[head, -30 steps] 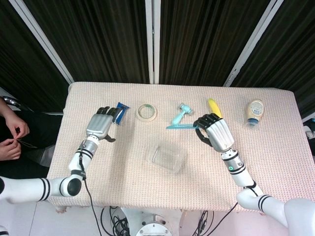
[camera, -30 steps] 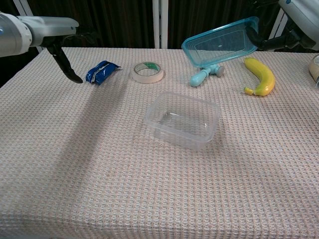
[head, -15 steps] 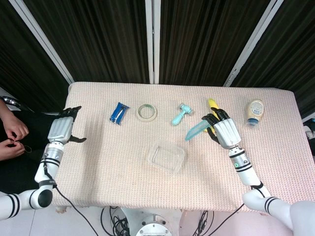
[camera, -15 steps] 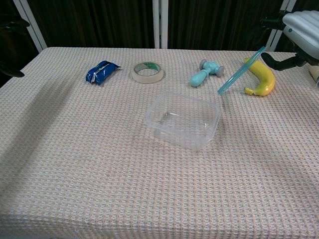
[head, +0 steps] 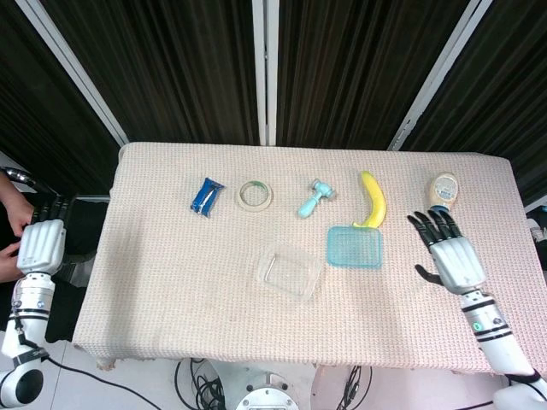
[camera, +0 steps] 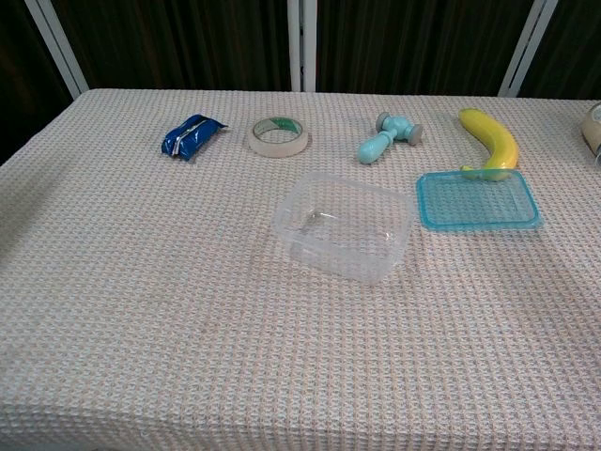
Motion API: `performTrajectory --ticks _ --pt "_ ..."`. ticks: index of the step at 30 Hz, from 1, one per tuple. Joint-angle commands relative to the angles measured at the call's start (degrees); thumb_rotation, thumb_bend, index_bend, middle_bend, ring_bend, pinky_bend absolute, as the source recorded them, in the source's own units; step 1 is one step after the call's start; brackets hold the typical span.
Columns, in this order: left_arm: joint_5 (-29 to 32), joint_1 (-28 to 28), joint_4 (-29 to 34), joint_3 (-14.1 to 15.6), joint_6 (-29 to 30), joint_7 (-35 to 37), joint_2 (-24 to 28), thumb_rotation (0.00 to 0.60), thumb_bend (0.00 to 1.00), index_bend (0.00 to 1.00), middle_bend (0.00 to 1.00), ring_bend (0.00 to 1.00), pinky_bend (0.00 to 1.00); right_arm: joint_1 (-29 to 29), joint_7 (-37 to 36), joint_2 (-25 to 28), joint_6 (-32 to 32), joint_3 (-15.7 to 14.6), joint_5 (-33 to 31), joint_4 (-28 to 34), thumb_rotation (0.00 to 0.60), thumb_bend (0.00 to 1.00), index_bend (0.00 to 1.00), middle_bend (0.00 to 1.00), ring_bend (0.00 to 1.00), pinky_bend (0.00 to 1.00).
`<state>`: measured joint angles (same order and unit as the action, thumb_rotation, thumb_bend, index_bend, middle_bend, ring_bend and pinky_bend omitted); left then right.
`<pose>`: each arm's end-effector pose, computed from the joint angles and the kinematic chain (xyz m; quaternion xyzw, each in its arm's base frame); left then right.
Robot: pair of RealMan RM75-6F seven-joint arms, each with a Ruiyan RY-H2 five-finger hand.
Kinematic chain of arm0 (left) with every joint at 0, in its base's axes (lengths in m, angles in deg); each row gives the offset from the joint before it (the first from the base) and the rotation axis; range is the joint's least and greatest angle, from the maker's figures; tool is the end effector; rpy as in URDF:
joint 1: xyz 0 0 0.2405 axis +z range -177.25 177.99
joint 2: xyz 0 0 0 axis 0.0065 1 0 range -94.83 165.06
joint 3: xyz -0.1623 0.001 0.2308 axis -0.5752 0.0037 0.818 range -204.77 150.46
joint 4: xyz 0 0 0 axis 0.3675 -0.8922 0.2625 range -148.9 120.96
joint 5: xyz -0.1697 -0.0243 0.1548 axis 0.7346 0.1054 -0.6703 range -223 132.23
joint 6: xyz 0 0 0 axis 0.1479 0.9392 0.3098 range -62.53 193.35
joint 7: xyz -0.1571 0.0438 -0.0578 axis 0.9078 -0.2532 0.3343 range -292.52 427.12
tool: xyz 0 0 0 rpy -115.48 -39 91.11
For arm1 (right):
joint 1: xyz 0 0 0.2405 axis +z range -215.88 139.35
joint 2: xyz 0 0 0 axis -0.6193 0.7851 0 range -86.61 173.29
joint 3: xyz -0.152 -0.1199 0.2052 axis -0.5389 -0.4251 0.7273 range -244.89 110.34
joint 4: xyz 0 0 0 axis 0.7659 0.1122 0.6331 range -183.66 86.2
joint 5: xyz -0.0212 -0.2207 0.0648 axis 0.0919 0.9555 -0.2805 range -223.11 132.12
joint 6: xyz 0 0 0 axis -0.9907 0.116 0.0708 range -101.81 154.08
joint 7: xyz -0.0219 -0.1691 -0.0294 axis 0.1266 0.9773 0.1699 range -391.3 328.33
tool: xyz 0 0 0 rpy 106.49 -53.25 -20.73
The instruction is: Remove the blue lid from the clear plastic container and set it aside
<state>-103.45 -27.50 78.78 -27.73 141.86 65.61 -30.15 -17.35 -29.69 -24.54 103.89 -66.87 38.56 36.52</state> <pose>-0.3208 0.3343 0.1415 -0.5607 -0.4407 -0.3705 0.5951 -0.3106 -0.3008 0.1170 0.6805 -0.3248 0.3838 0.5331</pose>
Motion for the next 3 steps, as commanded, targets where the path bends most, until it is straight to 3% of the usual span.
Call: performTrajectory --ticks 1,3 --pt "-5.3 3.1 -0.1 1.4 2.3 3.4 1.7 0.600 0.00 0.05 0.07 0.00 0.05 -5.0 -4.3 3.4 5.0 0.2 -2.4 3.2 0.600 0.15 0.00 0.17 0.00 0.03" --pt "-7.9 5.3 -0.8 2.1 5.5 2.3 1.7 0.600 0.00 0.05 0.07 0.00 0.04 -6.7 -8.3 4.8 6.6 0.1 -1.9 4.0 0.600 0.15 0.00 0.19 0.00 0.04"
